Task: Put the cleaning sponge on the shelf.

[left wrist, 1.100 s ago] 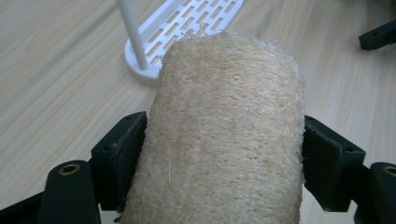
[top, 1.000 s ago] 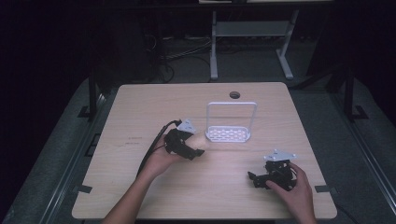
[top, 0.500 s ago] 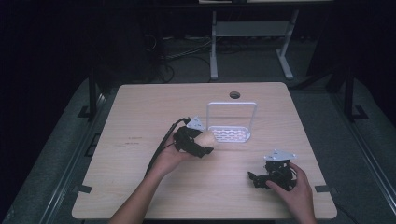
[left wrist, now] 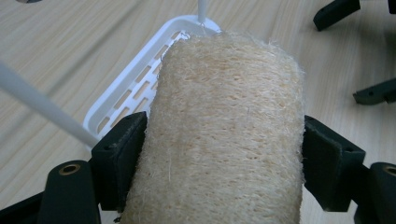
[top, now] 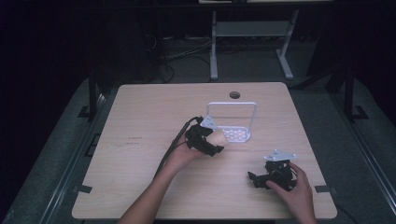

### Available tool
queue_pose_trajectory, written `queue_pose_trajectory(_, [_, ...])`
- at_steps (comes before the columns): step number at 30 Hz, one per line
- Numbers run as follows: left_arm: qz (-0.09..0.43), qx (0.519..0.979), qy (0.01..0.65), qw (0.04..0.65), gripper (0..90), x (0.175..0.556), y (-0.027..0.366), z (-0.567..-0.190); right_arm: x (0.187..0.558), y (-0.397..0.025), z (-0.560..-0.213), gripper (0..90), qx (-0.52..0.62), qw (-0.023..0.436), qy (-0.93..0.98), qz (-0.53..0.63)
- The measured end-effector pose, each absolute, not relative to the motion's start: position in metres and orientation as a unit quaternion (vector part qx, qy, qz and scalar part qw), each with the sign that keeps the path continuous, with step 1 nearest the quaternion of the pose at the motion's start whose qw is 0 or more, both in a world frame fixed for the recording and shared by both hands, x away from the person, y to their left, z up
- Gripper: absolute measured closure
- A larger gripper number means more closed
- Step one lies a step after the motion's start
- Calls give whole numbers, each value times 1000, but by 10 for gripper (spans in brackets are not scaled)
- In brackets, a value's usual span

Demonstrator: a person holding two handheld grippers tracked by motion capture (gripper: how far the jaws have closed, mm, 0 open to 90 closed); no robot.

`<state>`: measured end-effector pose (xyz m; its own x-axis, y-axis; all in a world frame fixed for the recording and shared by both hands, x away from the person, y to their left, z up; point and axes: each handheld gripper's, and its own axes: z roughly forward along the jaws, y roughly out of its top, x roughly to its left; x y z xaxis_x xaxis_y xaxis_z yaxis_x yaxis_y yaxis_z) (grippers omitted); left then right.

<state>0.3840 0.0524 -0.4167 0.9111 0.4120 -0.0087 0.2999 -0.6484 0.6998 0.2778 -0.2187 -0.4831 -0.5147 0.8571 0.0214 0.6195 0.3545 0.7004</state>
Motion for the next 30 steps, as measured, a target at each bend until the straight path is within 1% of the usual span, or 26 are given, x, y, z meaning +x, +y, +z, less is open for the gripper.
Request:
queue_pose_trajectory(11, [80,900,211,374,231,395,25,-425,278,-219,-483,0,460,177,803,335])
queue_pose_trajectory(20, [85,902,207,370,231,404,2,-432,277,-219,-483,0,458,176,804,336])
queue_pose_trajectory(30, [94,898,219,369,231,416,-17,-439,277,-219,-483,0,458,173,805,336])
